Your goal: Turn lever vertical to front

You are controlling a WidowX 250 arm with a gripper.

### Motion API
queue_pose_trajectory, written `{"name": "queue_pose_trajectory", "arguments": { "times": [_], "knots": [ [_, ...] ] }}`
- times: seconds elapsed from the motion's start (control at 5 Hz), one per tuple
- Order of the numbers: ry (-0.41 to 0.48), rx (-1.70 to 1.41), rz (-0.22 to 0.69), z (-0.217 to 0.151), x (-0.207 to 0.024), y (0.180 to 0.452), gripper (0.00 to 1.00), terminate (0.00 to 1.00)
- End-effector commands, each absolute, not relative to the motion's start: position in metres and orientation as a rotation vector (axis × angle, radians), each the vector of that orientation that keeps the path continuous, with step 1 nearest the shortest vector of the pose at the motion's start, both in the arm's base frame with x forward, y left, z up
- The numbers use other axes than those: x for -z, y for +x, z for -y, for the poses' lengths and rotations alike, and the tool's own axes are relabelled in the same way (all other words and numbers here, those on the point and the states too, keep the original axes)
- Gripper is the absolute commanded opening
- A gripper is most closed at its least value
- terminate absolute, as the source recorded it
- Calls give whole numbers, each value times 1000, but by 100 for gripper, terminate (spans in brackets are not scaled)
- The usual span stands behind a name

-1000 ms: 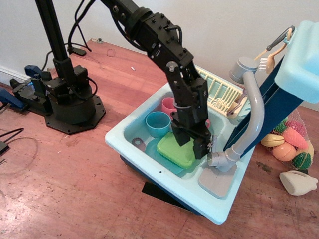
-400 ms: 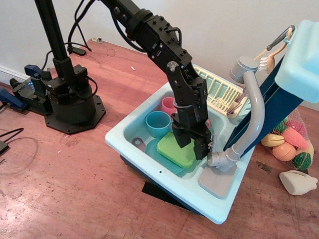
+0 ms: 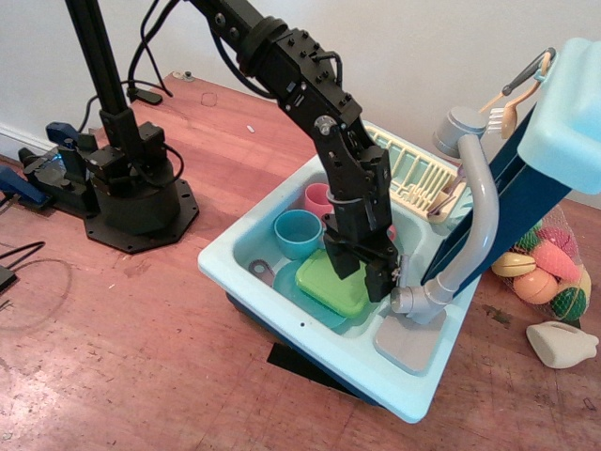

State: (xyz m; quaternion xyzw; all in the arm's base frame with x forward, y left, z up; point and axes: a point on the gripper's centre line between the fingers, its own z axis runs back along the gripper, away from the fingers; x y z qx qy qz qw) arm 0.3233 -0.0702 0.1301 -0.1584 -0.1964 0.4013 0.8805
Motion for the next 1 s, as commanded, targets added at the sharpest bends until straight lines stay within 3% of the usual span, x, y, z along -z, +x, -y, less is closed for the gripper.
{"name": "queue_pose_trajectory", "arguments": {
  "times": [0.0,0.6,0.8],
  "knots": [
    [-359,-830,453,68,-145,327,100,0],
    [-359,-830,453,68,-145,327,100,0],
    [-359,-830,453,68,-145,327,100,100]
  ]
}}
